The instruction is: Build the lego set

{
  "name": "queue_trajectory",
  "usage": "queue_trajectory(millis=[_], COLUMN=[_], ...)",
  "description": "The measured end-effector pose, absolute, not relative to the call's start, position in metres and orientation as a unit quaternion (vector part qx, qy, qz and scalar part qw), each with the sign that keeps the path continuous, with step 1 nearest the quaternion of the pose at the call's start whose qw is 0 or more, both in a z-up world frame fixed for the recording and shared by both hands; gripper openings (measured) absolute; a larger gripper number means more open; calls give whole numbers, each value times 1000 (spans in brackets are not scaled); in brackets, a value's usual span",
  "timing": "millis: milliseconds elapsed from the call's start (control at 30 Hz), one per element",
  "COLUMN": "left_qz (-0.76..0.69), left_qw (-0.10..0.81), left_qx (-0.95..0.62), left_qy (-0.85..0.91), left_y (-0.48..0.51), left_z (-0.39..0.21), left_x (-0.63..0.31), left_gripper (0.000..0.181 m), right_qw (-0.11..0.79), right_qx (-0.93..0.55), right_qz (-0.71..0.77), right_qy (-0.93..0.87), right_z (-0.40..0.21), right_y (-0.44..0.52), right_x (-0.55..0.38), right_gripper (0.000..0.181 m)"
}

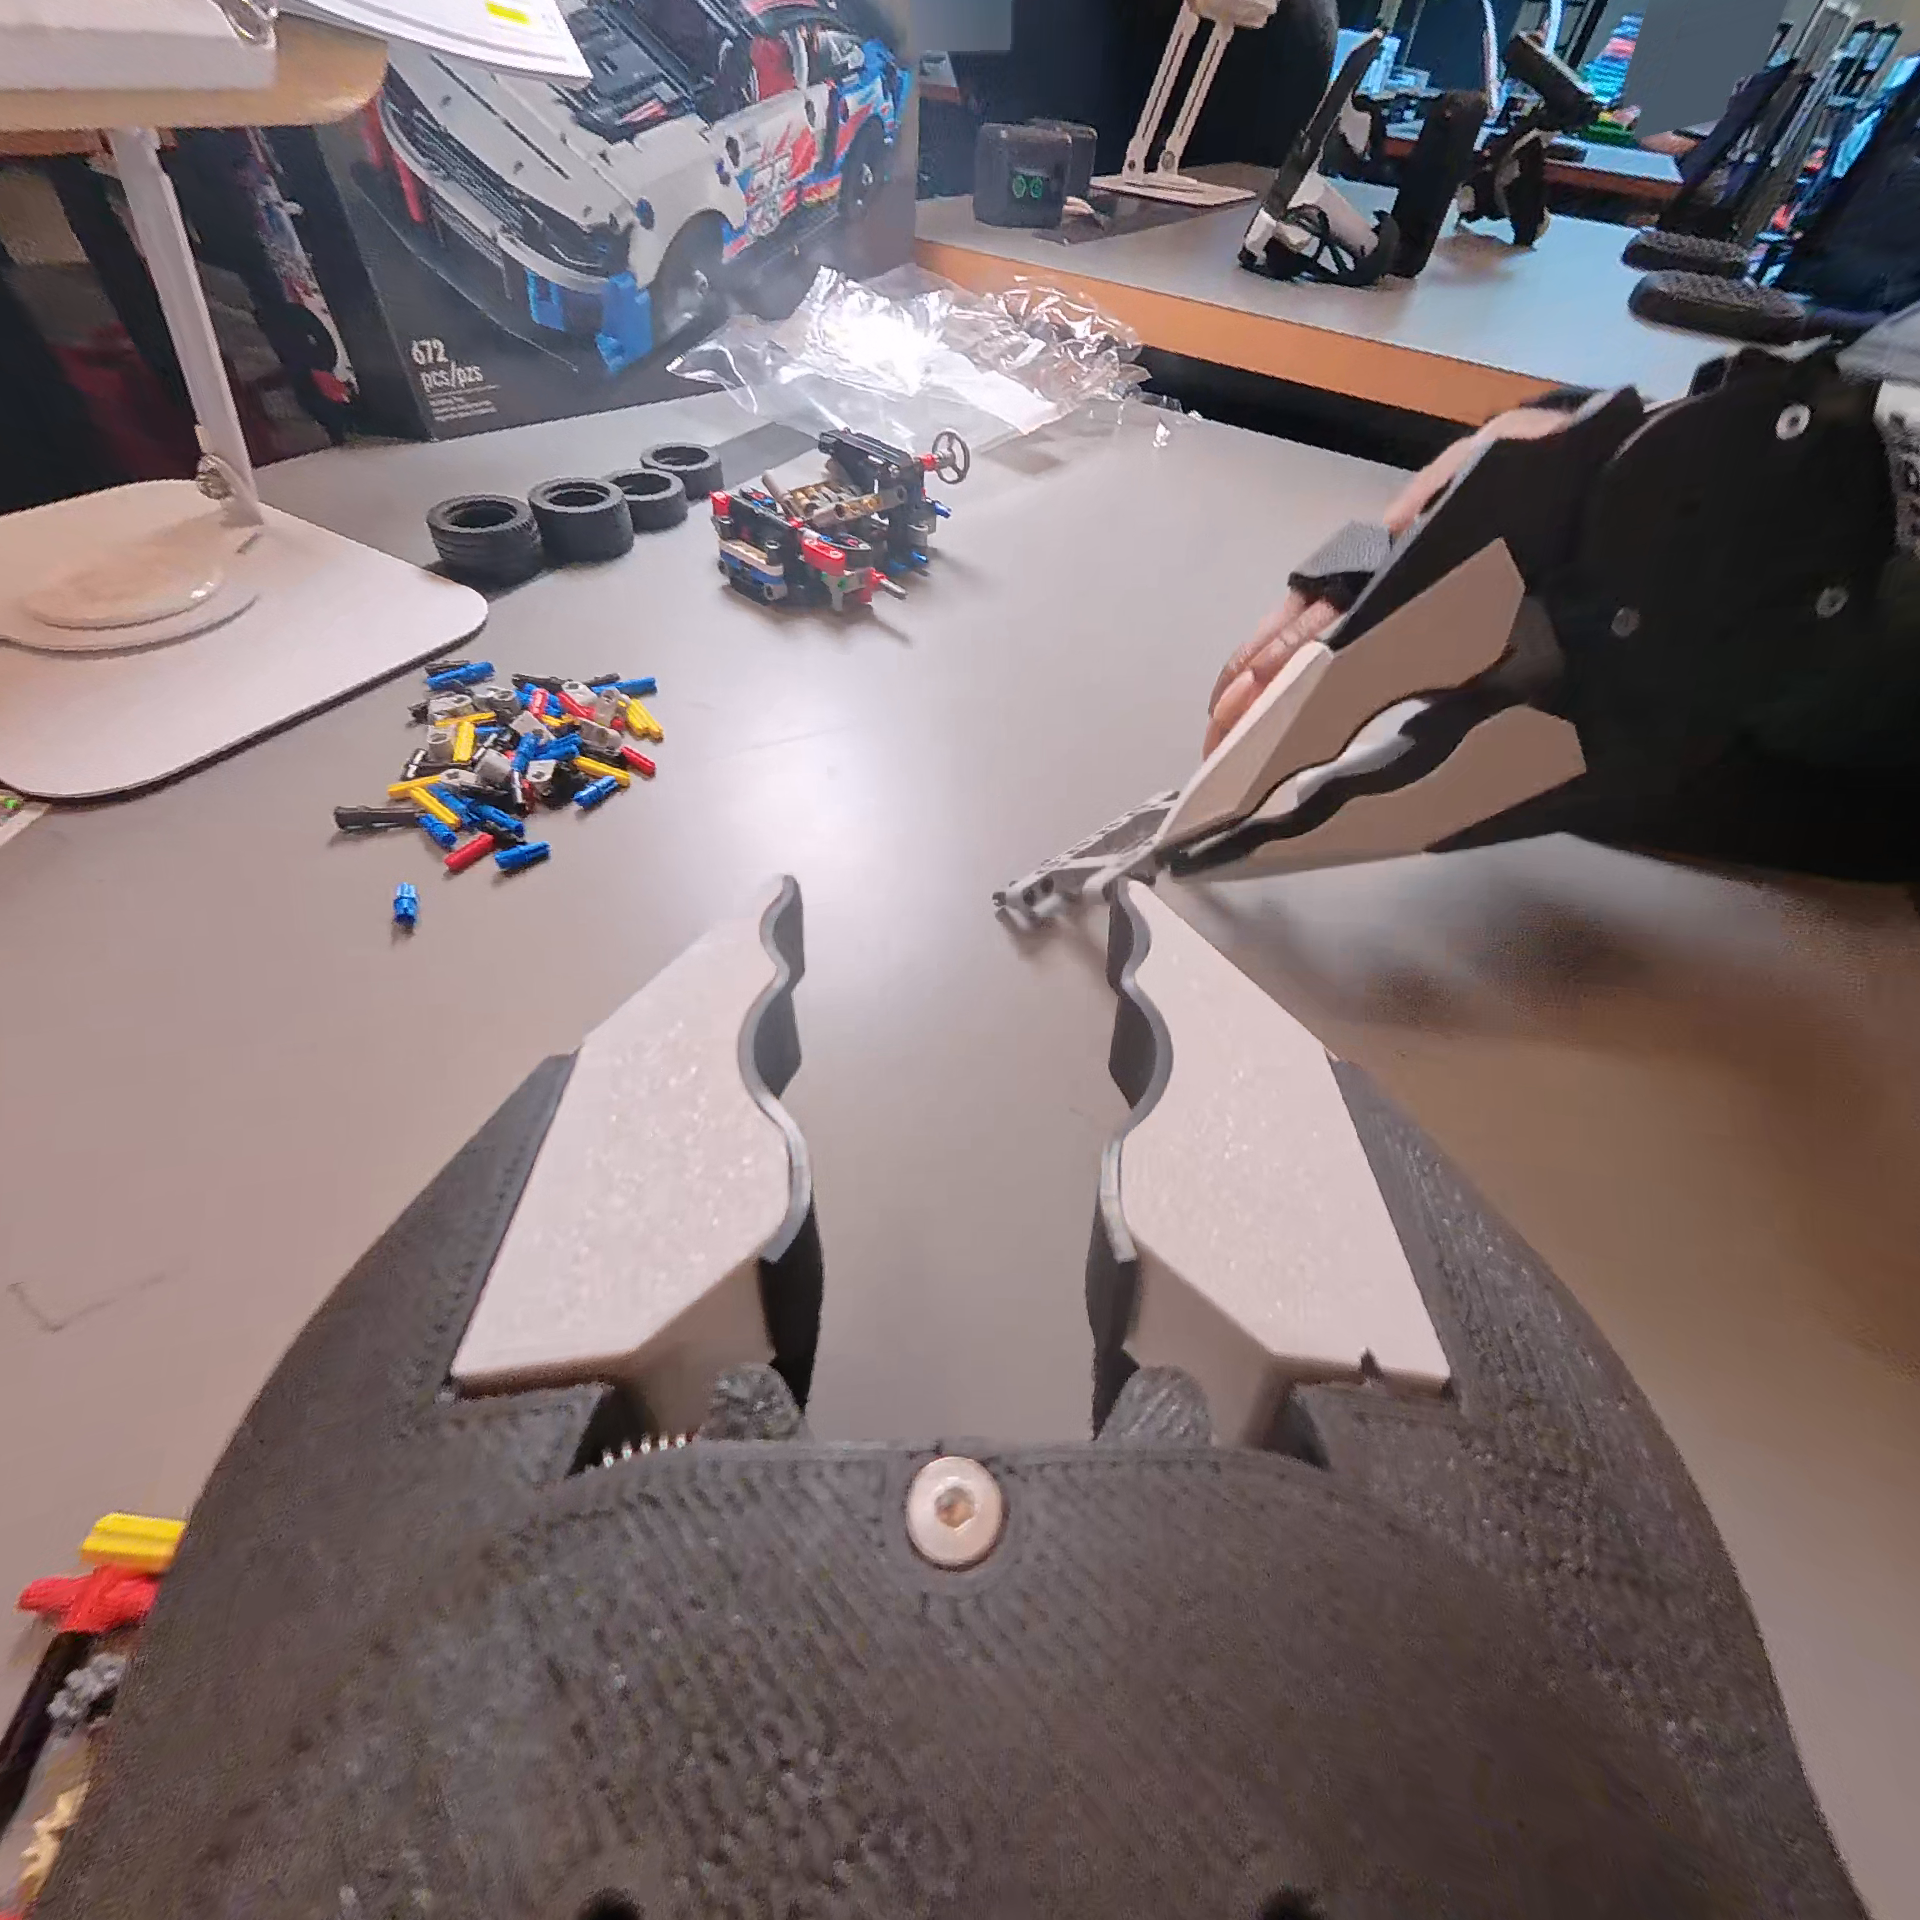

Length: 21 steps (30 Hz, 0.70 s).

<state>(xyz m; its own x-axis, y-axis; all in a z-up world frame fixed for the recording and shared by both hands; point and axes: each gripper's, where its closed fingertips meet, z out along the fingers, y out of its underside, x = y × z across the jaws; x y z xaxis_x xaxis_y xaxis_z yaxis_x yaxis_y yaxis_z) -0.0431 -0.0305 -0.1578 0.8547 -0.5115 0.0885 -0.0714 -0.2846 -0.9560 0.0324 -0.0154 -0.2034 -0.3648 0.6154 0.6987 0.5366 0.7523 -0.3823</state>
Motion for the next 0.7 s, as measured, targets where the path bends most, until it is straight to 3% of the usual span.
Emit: queue_trajectory(millis=[200, 533, 700], left_qz=[-187, -124, -101], left_qw=[571, 614, 647], left_qx=[-777, -764, -748], left_qy=[186, 157, 110], left_y=[-31, -32, -40], left_z=[-156, -128, -109], left_x=[-46, -89, -131], left_gripper=[57, 57, 56], right_qw=[428, 321, 250], right_qx=[-331, -489, -534], right_qz=[45, 198, 227], right_qy=[-840, -787, -775], right_z=[-218, -216, -233], right_y=[-20, 1, 12], right_x=[37, 62, 70], right_gripper=[7, 52, 57])
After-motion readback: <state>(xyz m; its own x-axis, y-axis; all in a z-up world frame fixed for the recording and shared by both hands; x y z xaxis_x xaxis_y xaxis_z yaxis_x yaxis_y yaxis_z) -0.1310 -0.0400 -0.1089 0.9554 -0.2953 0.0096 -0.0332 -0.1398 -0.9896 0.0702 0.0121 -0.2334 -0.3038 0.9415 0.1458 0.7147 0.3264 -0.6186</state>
